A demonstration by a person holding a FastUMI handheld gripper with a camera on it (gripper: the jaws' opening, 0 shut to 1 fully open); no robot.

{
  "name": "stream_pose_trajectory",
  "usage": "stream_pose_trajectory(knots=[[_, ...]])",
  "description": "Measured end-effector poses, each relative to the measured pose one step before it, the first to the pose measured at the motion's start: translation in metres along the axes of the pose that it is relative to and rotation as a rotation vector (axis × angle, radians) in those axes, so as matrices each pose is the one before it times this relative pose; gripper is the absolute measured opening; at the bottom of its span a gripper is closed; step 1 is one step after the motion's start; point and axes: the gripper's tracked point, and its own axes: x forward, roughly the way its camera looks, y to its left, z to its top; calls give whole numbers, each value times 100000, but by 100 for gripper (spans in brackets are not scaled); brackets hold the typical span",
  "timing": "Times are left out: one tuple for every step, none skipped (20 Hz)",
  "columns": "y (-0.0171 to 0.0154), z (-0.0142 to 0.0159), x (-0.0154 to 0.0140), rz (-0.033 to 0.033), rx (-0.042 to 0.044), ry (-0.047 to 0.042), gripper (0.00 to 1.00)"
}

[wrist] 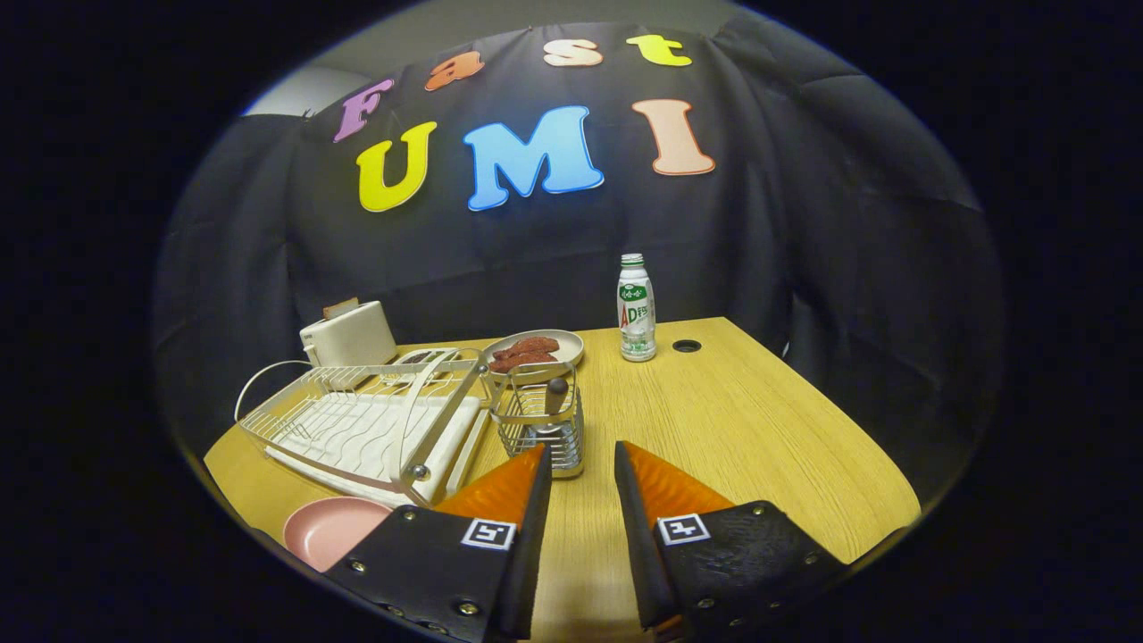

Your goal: Take the plate from the dish rack, then take the spoon from the basket and place it into the plate.

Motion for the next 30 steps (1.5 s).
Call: stream_pose_trajectory(knots=[[9,335,927,-91,219,-1852,43],[51,178,799,503,125,-1934,44],[223,280,856,243,16,-1743,43],[102,425,486,469,588,-1790,43],[168,618,574,369,631,-1948,44],[150,665,481,348,460,-2581,44],[150,455,575,299,-660,-1577,44],[152,164,438,581,-876,-1236,43],[279,-24,575,1074,-728,-377,43],[381,-206,663,1269,-386,449,43],[61,-252,600,556,-1161,120,43],[186,-62,548,1051,-744,-48,38],[-219,47,452,-747,-1445,-375,33],[-120,428,-195,-1370,-1159,-841,28],[-87,244,481,-588,-788,-713,27],[214,42,409,-941,761,-354,23],[365,402,-68,225,2289,485,18],[241,21,306,-556,-664,1024,13],[-37,304,185,-415,-1746,278,13],[541,303,31,1083,-699,345,10],[535,65,-10,1350,639,607,9],[236,362,105,262,233,-55,10],[-30,561,135,249,-312,-272,9],[282,413,-8,718,0,221,10],[75,493,-24,149,52,185,9],[-82,712,109,-113,-903,-943,9],[-185,822,-69,-637,-1001,-737,9],[-15,611,-214,150,76,-737,9],[-130,666,-155,-225,499,-420,9],[-243,524,-301,-737,-19,10,9]])
